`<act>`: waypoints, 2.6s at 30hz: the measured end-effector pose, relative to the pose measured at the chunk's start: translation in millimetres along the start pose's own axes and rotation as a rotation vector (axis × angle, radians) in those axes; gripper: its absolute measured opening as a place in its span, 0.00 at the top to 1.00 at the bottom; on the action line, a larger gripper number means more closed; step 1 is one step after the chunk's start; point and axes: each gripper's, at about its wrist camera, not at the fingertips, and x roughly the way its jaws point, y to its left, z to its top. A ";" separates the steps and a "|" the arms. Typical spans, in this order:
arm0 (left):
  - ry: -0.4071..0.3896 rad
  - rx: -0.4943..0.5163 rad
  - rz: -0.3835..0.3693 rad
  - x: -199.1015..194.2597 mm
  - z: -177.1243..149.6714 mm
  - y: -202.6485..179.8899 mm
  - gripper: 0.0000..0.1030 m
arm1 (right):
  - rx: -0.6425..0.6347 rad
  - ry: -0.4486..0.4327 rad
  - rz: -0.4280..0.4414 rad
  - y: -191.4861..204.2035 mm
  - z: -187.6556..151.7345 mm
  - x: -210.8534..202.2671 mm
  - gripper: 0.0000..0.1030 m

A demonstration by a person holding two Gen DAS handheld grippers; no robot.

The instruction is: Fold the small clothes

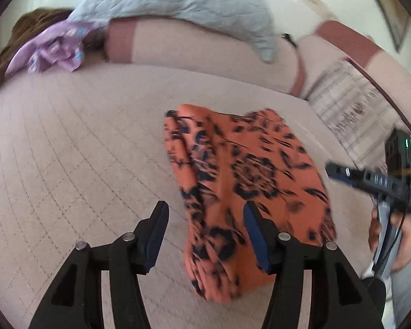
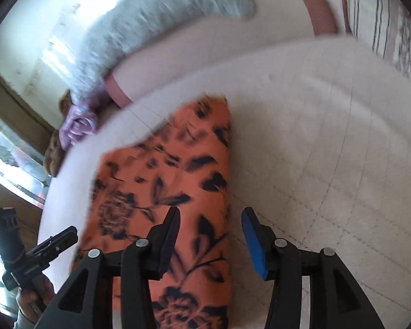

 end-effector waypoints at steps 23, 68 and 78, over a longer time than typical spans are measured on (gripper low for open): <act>0.065 -0.044 0.182 -5.6 -44.6 2.7 0.31 | 0.070 0.081 0.109 32.3 44.6 48.7 0.30; -0.243 0.054 0.459 -148.8 -75.1 -107.8 0.03 | -0.410 -0.257 -0.408 104.3 -145.9 -124.3 0.00; -0.325 0.073 0.415 -175.8 -57.5 -119.1 0.03 | -0.370 -0.442 -0.370 115.8 -124.4 -164.4 0.00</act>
